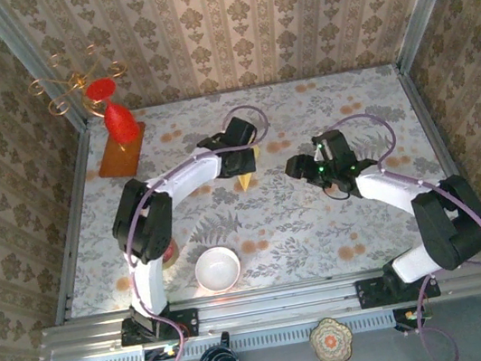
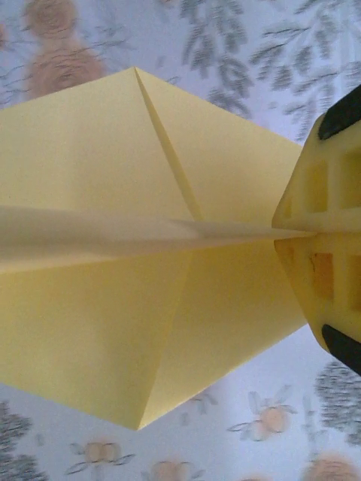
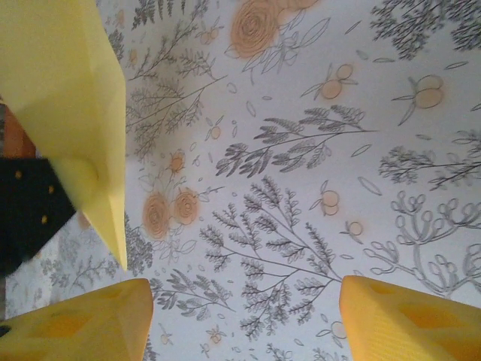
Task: Fold a paper plane with a square sheet of paper (pick it up from the middle)
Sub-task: Move the paper plane to the top-center of the table.
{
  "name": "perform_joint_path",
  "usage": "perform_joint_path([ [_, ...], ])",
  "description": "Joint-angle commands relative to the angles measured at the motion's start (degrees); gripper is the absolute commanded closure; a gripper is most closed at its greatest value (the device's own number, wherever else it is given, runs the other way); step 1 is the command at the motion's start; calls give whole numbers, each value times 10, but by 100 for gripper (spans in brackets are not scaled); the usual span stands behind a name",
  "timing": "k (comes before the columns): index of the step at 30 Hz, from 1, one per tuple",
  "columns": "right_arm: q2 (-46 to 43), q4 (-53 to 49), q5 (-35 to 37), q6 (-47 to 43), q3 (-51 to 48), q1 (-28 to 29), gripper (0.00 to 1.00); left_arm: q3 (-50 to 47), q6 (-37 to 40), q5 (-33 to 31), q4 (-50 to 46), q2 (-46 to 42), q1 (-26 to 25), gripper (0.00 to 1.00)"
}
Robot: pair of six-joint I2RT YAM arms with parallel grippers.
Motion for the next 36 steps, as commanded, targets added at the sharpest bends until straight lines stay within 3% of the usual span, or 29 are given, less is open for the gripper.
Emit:
perform_joint_path([
  [1, -15, -15, 26, -15, -15, -8, 32, 71, 23, -22, -52, 48, 4, 92],
  [13, -14, -12, 9, -22, -19, -23, 32, 204, 35, -29, -97, 159, 18, 91],
  [25, 1, -3, -2, -19, -16, -27, 32, 238, 28, -31, -135, 198, 19, 73],
  [36, 3, -5, -4, -18, -14, -27, 32, 252, 14, -27, -162, 224, 19, 64],
])
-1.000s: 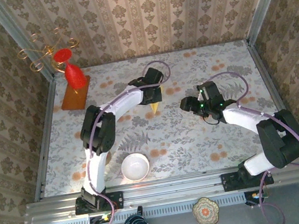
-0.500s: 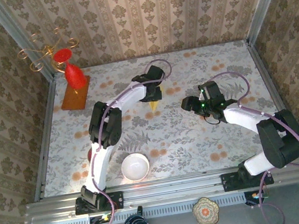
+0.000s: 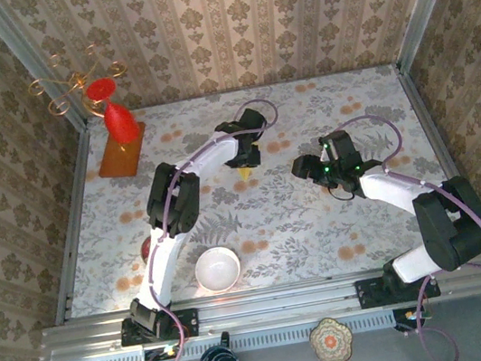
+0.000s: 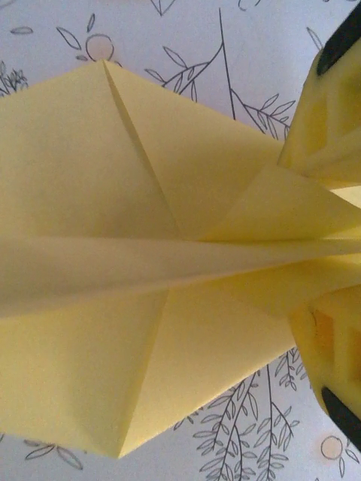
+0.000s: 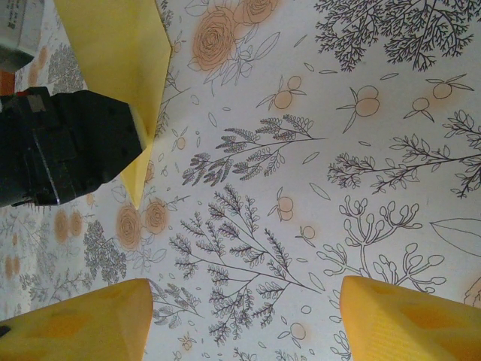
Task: Fold a paper plane with a square sheet of paper (pick it up from the middle)
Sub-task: Move the paper plane to the top-center of the table.
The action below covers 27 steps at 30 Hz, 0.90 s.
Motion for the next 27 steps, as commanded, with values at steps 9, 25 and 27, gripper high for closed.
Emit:
perform_joint_path([
  [9, 3, -1, -6, -10, -2, -4, 32, 18, -32, 2, -44, 34, 6, 55],
  [25, 6, -1, -7, -10, -2, -7, 31, 18, -18, 27, -30, 26, 11, 46],
  [27, 5, -2, -7, -11, 0, -7, 31, 21, -13, 29, -28, 12, 11, 45],
])
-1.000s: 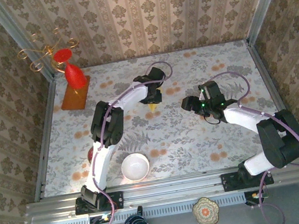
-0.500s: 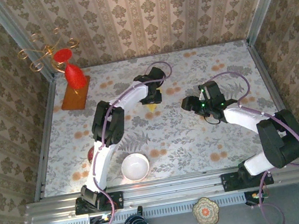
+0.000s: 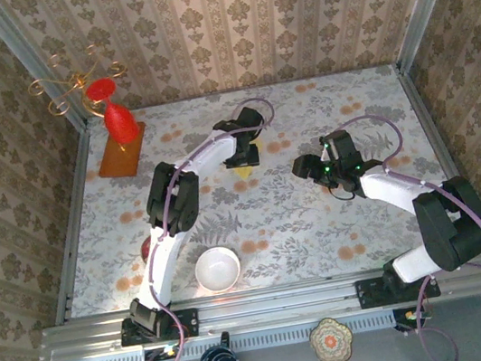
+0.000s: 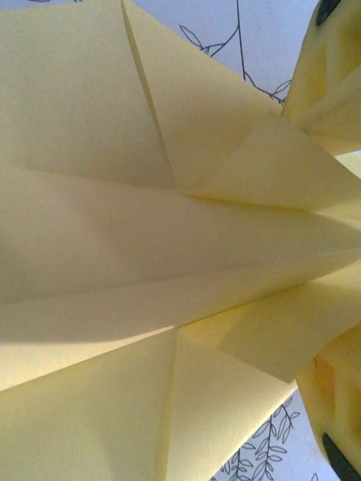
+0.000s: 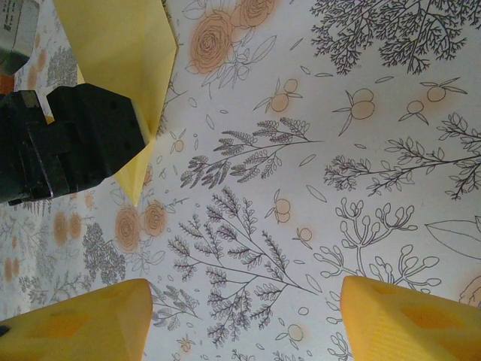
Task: Fold a paper plane with a square sheet of paper (pick it up from the middle)
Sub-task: Move the paper plane to the top-center of the table.
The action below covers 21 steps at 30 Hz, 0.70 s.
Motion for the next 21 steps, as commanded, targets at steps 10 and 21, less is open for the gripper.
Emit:
perform_joint_path([
  [10, -37, -54, 15, -43, 41, -16, 29, -41, 16, 0, -3, -133, 0, 37],
  [21, -185, -168, 179, -163, 74, -42, 19, -360, 63, -166, 151, -461, 1, 10],
])
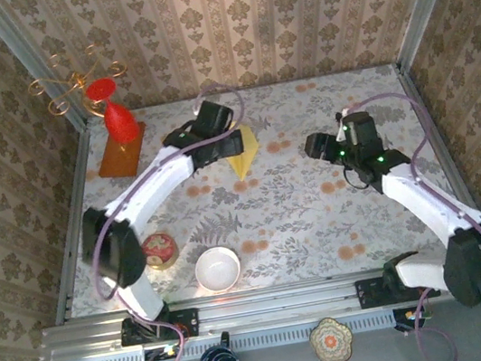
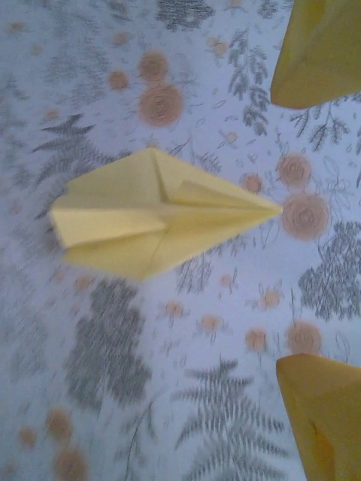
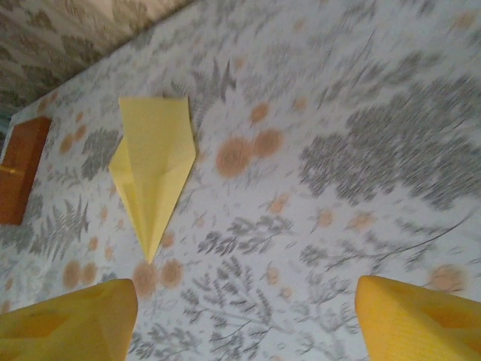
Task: Fold a paper plane with a square sheet of paper (pick it up from the middle)
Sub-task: Reset both arms
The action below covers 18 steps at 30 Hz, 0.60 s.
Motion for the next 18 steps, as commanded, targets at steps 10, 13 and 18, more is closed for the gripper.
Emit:
perform_joint_path([
  [10, -165, 42, 350, -124, -122, -25, 0, -393, 51, -232, 143, -333, 103, 0],
  [13, -173, 108, 416, -146, -173, -33, 0, -440, 94, -238, 160, -363, 158, 0],
  [18, -124, 194, 390, -183, -221, -68, 0, -531, 164, -217, 282, -385, 235, 0],
])
